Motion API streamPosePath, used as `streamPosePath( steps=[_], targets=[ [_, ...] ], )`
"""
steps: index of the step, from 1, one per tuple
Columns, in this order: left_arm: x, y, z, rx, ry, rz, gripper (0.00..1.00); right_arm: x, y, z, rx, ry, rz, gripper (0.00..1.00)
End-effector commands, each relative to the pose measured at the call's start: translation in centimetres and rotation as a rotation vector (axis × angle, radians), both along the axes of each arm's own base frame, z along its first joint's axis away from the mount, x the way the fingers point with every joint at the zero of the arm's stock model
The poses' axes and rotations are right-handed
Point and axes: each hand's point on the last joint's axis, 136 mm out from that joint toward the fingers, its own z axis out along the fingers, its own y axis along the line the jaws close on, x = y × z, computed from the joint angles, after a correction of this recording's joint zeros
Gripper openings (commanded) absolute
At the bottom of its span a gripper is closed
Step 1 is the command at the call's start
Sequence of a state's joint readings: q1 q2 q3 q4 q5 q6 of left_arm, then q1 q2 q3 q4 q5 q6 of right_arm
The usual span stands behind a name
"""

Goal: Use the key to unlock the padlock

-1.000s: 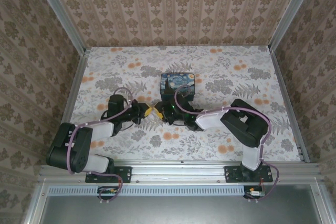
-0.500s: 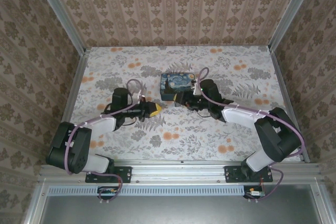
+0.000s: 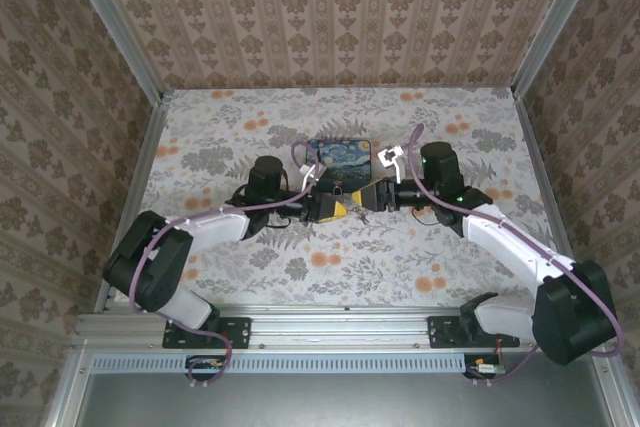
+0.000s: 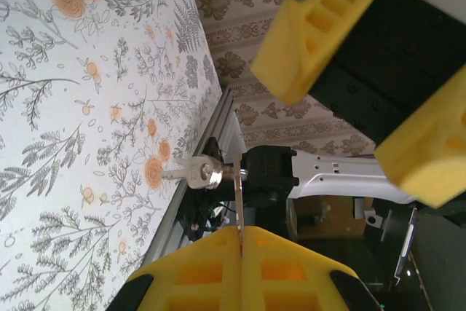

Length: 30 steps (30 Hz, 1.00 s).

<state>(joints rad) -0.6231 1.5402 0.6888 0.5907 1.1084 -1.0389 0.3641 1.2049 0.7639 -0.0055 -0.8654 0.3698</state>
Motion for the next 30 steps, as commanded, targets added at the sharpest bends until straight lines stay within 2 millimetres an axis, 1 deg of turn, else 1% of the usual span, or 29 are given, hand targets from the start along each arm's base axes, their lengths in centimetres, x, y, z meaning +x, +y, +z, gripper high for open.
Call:
streamPosePath(
  steps=[1, 3, 8, 13, 17, 20, 22, 30],
  targets=[
    [0.3, -0.7, 2.0, -0.077, -0.076, -0.045, 0.00, -1.7, -0.6, -1.2, -0.033, 0.010, 0.064, 0.49],
    [0.3, -0.9, 2.0, -0.086, -0.076, -0.052, 0.00, -1.5, -0.9, -1.7, -0.034, 0.021, 0.051, 0.49],
    [-0.1, -1.1, 2.6, -0.111, -0.095, -0.074, 0.00, -1.0, -0.7, -2.0, -0.010, 0.031, 0.051, 0.49],
    [-0.5, -0.9, 3.0, -0.114, -0.112, -0.083, 0.00, -0.1, -1.1, -2.4, -0.011, 0.047, 0.024, 0.49],
    [-0.7, -0.8, 3.1, -0.113, -0.118, -0.090, 0.00, -0.2, -0.8, -2.1, 0.023, 0.056, 0.040, 0.43],
    [-0.8, -0.8, 3.4, -0.118, -0.127, -0.093, 0.00, -0.4, -0.6, -1.9, 0.048, 0.060, 0.055, 0.41],
    [-0.9, -0.7, 3.5, -0.121, -0.132, -0.093, 0.00, -0.1, -0.6, -2.0, 0.054, 0.064, 0.049, 0.39],
    [-0.9, -0.5, 3.5, -0.119, -0.131, -0.086, 0.00, -0.2, -0.2, -1.7, 0.083, 0.082, 0.066, 0.23]
  ],
)
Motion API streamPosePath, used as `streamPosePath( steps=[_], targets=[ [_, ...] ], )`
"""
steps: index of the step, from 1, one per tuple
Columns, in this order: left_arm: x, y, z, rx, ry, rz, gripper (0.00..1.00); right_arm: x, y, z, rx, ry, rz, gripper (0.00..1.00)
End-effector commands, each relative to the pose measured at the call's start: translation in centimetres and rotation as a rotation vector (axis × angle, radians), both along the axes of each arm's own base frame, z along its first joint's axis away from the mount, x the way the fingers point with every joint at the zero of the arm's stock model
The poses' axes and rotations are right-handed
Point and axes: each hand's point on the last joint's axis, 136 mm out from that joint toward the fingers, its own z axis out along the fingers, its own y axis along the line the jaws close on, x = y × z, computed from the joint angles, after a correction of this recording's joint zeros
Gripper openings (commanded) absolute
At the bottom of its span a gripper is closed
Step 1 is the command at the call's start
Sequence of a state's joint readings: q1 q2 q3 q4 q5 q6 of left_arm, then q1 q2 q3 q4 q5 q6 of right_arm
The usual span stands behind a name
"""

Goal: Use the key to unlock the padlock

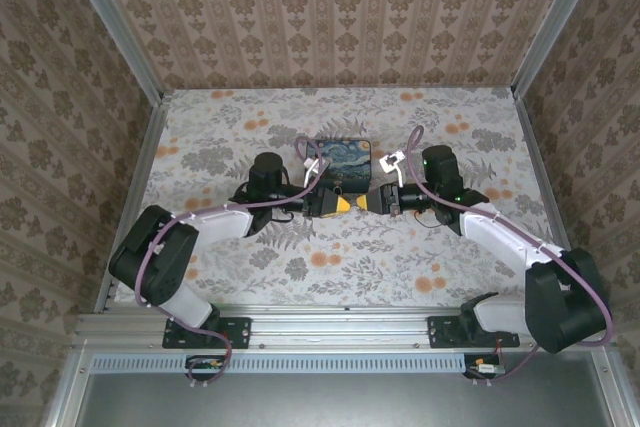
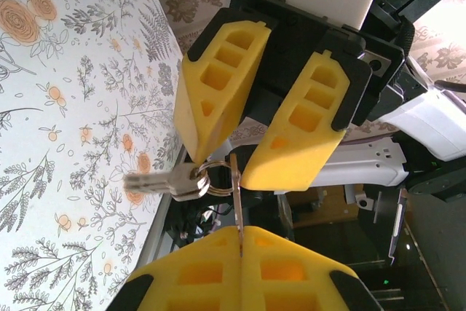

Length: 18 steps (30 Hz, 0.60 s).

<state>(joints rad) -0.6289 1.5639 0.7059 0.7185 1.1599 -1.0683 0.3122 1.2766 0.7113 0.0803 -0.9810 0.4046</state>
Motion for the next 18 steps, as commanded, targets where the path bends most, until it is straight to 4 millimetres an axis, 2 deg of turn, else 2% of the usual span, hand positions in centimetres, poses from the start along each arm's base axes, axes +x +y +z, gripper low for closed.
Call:
streamPosePath(
  steps=[1, 6, 9, 16, 18],
  targets=[
    [-0.7, 0.1, 1.6, -0.042, -0.070, -0.030, 0.00, -0.3, 0.2, 0.5, 0.034, -0.007, 0.030, 0.21],
    [-0.2, 0.6, 1.4, -0.039, -0.064, -0.010, 0.00, -0.7, 0.3, 0.6, 0.058, 0.001, 0.041, 0.14],
    [-0.1, 0.7, 1.4, -0.043, -0.063, -0.004, 0.00, -1.0, 0.4, 0.6, 0.080, 0.008, 0.047, 0.13],
    [0.1, 0.8, 1.6, -0.050, -0.069, -0.002, 0.00, -1.6, 0.4, 0.9, 0.103, 0.012, 0.054, 0.17],
    [0.2, 0.8, 1.7, -0.051, -0.071, -0.002, 0.00, -1.5, 0.3, 0.8, 0.097, 0.016, 0.041, 0.26]
  ],
)
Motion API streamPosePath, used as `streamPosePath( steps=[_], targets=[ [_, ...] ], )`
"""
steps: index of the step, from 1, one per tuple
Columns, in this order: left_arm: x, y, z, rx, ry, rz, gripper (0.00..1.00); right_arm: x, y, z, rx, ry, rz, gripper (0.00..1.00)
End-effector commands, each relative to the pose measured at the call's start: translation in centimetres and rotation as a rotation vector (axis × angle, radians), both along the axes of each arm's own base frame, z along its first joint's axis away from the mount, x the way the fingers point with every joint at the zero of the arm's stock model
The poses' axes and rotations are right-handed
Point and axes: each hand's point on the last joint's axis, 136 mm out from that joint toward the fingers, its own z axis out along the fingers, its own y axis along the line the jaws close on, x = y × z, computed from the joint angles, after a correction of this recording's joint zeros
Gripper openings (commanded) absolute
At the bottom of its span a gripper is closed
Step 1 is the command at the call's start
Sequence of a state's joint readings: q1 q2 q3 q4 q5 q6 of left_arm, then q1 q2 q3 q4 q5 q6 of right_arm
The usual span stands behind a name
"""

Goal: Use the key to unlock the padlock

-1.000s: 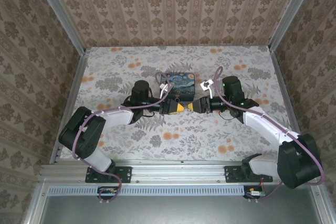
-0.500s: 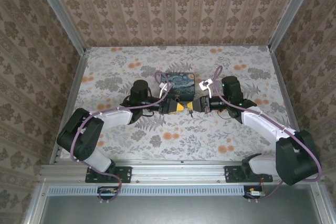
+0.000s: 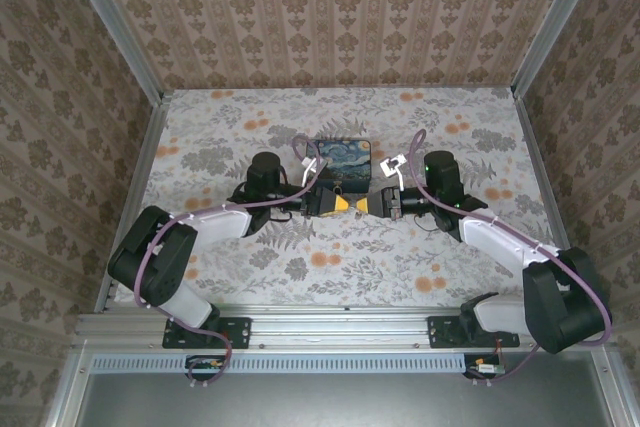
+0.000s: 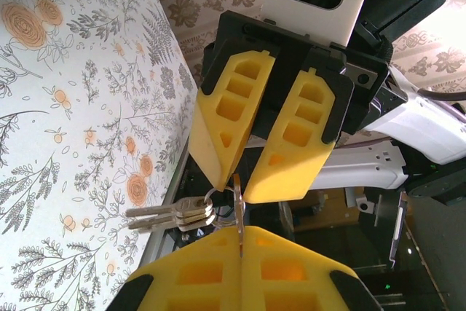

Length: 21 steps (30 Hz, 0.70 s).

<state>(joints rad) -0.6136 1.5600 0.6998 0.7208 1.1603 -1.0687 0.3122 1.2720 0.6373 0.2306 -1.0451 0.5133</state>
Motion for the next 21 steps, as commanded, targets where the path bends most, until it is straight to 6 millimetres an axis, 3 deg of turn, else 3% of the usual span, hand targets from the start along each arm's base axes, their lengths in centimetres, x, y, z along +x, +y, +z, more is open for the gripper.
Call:
streamPosePath(
  steps=[1, 9, 21],
  targets=[
    [-0.2, 0.4, 1.8, -0.053, -0.072, -0.017, 0.00, -0.5, 0.0, 0.8, 0.020, -0.020, 0.011, 0.28],
    [-0.4, 0.6, 2.0, -0.062, -0.078, -0.011, 0.00, -0.4, -0.2, 0.4, 0.015, -0.015, -0.001, 0.26],
    [-0.7, 0.1, 2.0, -0.063, -0.080, -0.020, 0.00, -0.3, 0.3, 1.5, 0.057, -0.035, 0.004, 0.11]
  ],
)
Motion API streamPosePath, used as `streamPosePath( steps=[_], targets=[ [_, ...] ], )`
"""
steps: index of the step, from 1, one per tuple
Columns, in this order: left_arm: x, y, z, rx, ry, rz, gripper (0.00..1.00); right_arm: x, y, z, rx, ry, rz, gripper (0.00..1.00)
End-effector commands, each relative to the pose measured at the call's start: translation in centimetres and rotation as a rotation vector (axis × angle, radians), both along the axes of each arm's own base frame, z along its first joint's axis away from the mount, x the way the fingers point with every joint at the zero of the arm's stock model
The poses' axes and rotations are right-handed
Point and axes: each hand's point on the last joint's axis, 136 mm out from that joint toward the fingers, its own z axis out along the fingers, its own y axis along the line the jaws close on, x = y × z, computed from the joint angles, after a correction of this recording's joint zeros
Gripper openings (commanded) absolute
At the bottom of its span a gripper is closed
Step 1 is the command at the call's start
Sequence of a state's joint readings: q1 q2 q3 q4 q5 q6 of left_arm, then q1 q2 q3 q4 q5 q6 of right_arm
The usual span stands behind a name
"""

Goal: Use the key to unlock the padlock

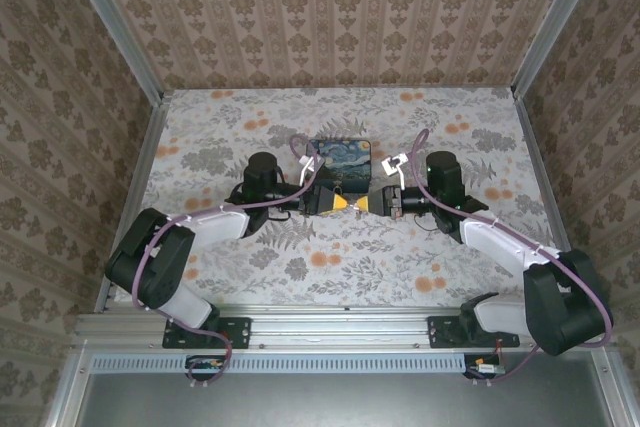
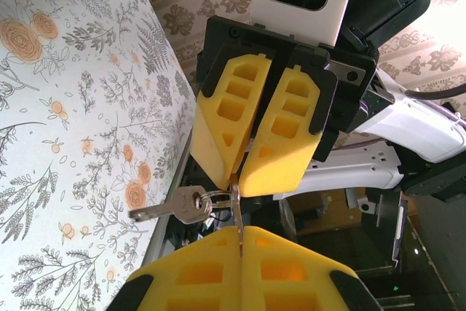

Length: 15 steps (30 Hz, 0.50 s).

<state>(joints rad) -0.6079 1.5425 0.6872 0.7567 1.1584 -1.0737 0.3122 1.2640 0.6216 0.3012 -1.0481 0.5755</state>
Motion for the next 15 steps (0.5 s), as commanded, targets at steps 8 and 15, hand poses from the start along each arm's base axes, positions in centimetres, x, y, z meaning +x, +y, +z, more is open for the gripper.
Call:
streamPosePath(
  steps=[8, 15],
  targets=[
    [-0.2, -0.3, 0.8, -0.035, -0.040, -0.015, 0.00, -1.1, 0.2, 1.8, 0.061, -0.061, 0.023, 0.00],
    [2.0, 1.5, -0.2, -0.018, 0.005, 0.078, 0.49, -0.5, -0.4, 0.4, -0.013, -0.045, -0.034, 0.00]
  ],
)
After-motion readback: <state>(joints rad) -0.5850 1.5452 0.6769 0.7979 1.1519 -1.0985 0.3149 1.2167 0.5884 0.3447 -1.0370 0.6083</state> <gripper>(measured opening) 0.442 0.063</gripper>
